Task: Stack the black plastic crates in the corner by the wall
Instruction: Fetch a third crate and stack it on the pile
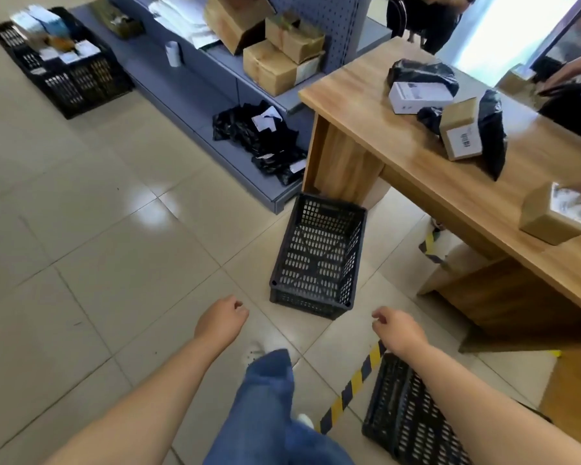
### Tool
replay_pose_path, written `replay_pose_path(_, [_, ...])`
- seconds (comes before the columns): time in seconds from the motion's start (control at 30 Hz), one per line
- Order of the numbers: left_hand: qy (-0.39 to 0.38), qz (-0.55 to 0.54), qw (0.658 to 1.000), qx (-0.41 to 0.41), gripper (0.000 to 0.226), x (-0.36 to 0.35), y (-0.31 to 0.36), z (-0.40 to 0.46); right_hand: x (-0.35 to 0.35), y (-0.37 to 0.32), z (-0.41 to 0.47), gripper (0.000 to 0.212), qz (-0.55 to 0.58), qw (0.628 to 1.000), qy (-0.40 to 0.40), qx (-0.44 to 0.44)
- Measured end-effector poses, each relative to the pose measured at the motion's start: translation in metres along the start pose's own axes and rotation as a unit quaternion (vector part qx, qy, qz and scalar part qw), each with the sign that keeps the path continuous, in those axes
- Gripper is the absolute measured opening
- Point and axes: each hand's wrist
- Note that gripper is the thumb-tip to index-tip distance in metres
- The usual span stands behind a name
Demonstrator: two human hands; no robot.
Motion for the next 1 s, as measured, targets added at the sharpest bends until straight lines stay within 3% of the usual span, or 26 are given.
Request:
replay_pose_path(0.57, [-0.067,0.078,0.995,-0.011,0.042,0.032,0.134,0.214,0.032,-0.016,0.203,0.027,0.068,0.995,-0.036,-0.070])
replay_pose_path(1.0, [-0.122,0.043,0.991,0.025,0.053,-0.081,0.185,0.378,-0.028,0.087,0.379,0.026,0.199,0.963,0.013,-0.183])
Point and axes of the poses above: each hand's wrist, its own z-axis towards the middle knuckle, its own x-axis out of the back of the hand, y = z × x, and after that the axes turned 14 degrees about x, right-handed
